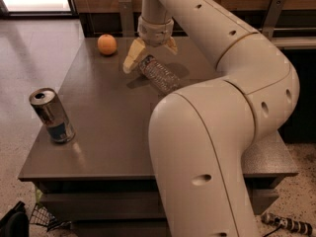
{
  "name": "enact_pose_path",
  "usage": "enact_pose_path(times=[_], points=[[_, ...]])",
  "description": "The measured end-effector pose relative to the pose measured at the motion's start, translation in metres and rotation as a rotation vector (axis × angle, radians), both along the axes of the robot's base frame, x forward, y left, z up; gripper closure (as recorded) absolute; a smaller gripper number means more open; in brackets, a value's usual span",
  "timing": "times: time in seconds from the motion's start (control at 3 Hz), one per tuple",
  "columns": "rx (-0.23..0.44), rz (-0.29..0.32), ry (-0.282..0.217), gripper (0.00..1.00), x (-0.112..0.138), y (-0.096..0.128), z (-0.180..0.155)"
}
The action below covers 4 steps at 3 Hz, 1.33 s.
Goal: Place water bottle upright
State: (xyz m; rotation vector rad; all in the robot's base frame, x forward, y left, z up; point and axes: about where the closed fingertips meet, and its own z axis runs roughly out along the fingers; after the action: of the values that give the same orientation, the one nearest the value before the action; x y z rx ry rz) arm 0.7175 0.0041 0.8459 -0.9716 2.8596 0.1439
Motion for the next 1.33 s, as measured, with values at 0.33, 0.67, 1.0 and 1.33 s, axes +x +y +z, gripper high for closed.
enact_pose_path(times=[0.33, 0.67, 1.0, 1.33], points=[[-0.002, 0.026, 0.040, 0.00, 0.001, 0.005, -0.016], [-0.015, 0.029, 0.060, 0.00, 0.002, 0.007, -0.025], [-0.035, 0.049, 0.074, 0.23, 0.003, 0.012, -0.034], [-0.020, 0.047, 0.048, 0.47, 0.011, 0.017, -0.036]])
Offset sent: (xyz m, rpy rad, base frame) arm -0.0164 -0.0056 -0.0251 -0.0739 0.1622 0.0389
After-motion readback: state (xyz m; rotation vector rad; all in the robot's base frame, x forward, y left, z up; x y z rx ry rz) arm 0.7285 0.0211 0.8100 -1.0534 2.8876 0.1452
